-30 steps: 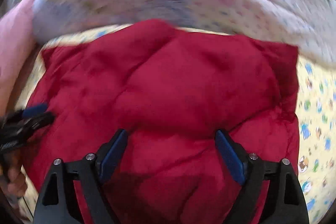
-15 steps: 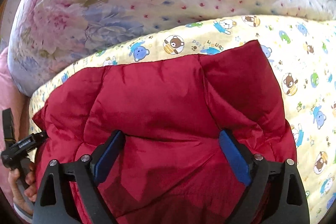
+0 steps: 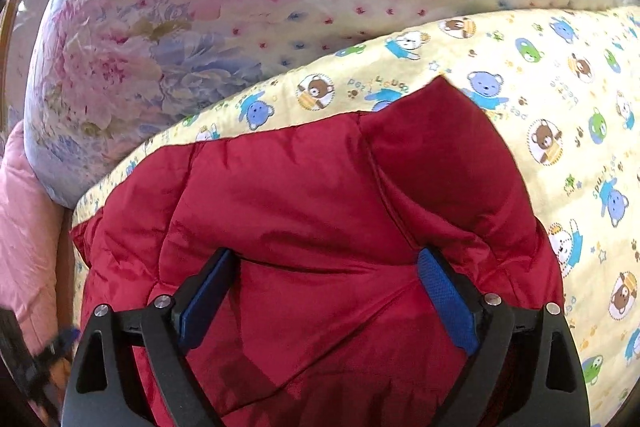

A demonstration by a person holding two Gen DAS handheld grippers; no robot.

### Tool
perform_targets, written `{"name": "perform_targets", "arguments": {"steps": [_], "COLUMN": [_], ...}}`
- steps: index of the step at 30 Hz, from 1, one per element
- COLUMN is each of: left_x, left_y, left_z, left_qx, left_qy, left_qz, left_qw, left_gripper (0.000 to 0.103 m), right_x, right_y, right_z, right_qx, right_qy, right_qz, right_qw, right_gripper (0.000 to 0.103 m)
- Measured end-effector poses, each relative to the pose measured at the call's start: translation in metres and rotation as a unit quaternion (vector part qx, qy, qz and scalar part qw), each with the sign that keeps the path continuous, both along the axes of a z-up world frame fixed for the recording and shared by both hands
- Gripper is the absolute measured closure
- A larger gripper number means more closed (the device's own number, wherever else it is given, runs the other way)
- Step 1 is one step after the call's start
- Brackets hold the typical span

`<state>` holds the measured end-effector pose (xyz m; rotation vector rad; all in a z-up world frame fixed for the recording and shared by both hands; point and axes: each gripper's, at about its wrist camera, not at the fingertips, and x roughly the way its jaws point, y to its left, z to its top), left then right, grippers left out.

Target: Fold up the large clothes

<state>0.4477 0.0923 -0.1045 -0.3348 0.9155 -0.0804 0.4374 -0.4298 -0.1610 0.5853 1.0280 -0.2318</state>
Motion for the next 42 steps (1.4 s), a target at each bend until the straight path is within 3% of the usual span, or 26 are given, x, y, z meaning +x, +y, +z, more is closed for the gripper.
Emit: {"name": "perform_targets", "arguments": {"steps": [4,10,15,22,28,42], "left_x": [0.002,-0.003,-0.02,-0.062,-0.078,-0.052], "left_y": [-0.003,0.001,0.001,0.022,0.039,0.06], "left_z": [-0.011,-0.004,0.004,0.01,0.0,-0.021], "left_qx": [0.033,0.02,0.024,0.001,-0.012,-0.087], "left_qy": [0.017,0.012,-0.001,-0.008,0.009,0.037], "left_qz": [0.002,0.005,0.003,0.001,0.007,-0.001], "left_qw": [0.9993,0.9997,0.9997,1.0,0.9999,0.9955], "left_gripper": [0.022,0.022,0.022,0.018,0.017,0.012], "right_x": [-0.013,-0.065,-0.117,-0.172,-0.203,-0.2], "right_y": [0.004,0.023,0.03,0.026,0.013,-0.004], "right_z": [0.017,0.063,0.077,0.072,0.058,0.042], "right_qx": [-0.012,-0.029,-0.032,-0.039,-0.012,0.044], "right_qy": [-0.003,-0.044,-0.047,-0.039,-0.02,-0.028], "right_qz": [-0.013,0.019,0.032,0.017,-0.001,-0.018], "right_qw": [1.0,0.998,0.998,0.998,1.0,0.999], "right_gripper": [0.01,0.009,0.009,0.009,0.009,0.009]}}
